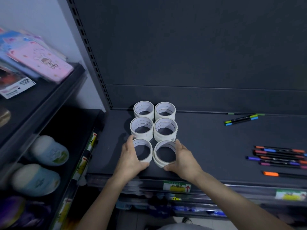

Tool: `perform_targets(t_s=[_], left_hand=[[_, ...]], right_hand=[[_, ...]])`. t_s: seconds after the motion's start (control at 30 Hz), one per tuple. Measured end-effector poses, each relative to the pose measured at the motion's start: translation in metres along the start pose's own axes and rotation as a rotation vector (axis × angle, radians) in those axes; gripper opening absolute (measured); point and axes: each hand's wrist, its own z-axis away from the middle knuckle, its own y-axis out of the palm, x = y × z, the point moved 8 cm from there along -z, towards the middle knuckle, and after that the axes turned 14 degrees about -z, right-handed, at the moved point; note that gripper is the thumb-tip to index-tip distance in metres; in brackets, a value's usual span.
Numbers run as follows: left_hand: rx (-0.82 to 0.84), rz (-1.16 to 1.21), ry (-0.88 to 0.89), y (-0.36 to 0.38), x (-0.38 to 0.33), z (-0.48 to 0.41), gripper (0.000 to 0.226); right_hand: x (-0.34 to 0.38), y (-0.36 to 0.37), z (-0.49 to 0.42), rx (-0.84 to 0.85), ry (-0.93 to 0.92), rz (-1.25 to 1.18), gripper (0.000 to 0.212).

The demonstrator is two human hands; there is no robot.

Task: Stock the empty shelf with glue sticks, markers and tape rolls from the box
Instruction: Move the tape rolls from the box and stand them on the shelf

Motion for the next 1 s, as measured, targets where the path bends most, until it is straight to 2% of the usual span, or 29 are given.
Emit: perform_targets(t_s=[0.2,0.63,0.87,1.0], left_hand=[[-0.034,0.01,0.005,0.0026,-0.0034,0.0007,0.108],[-0.073,0.018,0.012,0.0015,-0.0076,0.0017,0.104],[-0.088,0.009,0.02,0.0004,-0.0057,0.0026,0.104],[-0.086,0.009,0.022,-0.0008,-0.0044,0.0015,0.106]], right_hand=[[0.0019,0.0073,0.0015,-0.006,-0.021,0.011,0.102],[0.0005,0.004,-0.0007,-0.05,0.017,-0.122,0.095],[-0.0003,0.0023,0.0039,-0.063,-0.027,-0.062,0.085],[-0.0018,0.0025,0.0028,-0.061,-0.001,-0.063,0.091]])
